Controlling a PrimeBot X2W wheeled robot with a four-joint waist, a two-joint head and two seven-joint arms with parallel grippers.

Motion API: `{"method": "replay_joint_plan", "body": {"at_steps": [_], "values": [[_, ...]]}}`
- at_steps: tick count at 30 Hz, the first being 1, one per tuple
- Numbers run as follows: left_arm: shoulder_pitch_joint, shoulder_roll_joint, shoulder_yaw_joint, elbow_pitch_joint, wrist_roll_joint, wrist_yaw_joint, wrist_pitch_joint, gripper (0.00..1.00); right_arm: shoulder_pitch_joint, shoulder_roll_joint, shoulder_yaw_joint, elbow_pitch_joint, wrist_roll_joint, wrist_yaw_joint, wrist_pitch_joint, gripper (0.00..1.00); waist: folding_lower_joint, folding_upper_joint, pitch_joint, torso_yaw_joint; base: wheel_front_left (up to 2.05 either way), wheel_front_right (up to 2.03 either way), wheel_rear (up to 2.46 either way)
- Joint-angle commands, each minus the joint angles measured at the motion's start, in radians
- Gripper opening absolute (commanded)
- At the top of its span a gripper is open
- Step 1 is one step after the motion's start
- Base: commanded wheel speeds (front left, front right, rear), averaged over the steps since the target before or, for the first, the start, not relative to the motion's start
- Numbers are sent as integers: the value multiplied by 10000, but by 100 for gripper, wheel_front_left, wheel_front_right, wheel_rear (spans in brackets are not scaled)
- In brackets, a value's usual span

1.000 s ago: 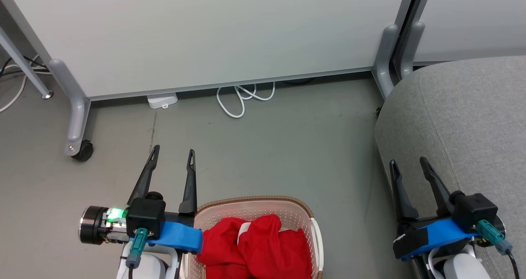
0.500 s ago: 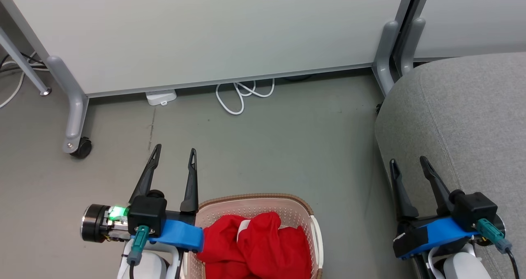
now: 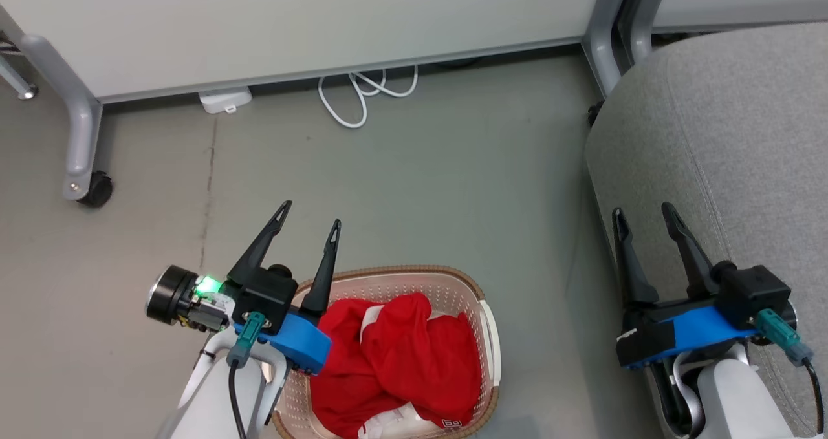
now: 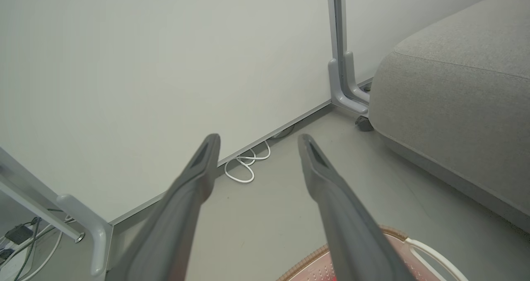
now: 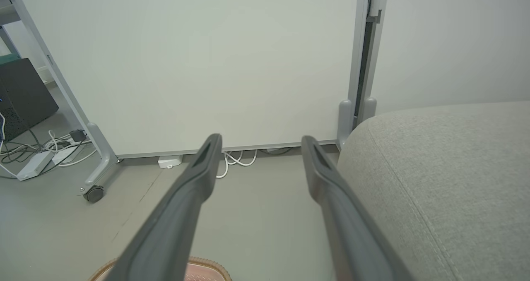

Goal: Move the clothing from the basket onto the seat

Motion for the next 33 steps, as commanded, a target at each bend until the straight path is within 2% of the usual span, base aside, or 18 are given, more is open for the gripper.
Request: {"method": "replay_joint_plan", "body": {"at_steps": [1, 7, 15, 23, 24, 26, 29, 33], "values": [[-343, 126, -143, 212, 90, -89, -29, 100, -230, -56, -37, -57, -33, 4, -59, 100, -1, 0, 487, -222, 0, 0, 0], [-1224, 492, -994, 1329, 351, -365, -29, 100, -748, -50, -81, -199, 19, 4, -59, 100, -1, 0, 1458, -527, 0, 0, 0], [-2417, 803, -2604, 2937, 653, -571, -29, 100, -1356, -50, 7, -389, 24, 4, -59, 100, -1, 0, 2674, -819, 0, 0, 0], [-3520, 1054, -4699, 4828, 580, -580, -28, 100, -1897, -50, 71, -584, -70, 4, -58, 100, -1, 0, 3765, -1105, 0, 0, 0], [-3520, 1054, -4699, 4828, 580, -580, -28, 100, -1897, -50, 71, -584, -70, 4, -58, 100, -1, 0, 3765, -1105, 0, 0, 0], [-3984, 1111, -5555, 5476, 535, -582, -28, 100, -2118, -49, 83, -653, -109, 4, -59, 100, -1, 0, 4201, -1197, 0, 0, 0], [-4233, 1175, -6070, 5961, 423, -581, -28, 100, -2223, -50, 83, -687, -126, 4, -58, 100, -1, 0, 4493, -1260, 0, 0, 0], [-5043, 1263, -7247, 7243, 89, -582, 4, 100, -2512, -50, -39, -897, -170, 4, -59, 100, -1, 0, 5435, -1415, 0, 0, 0]]}}
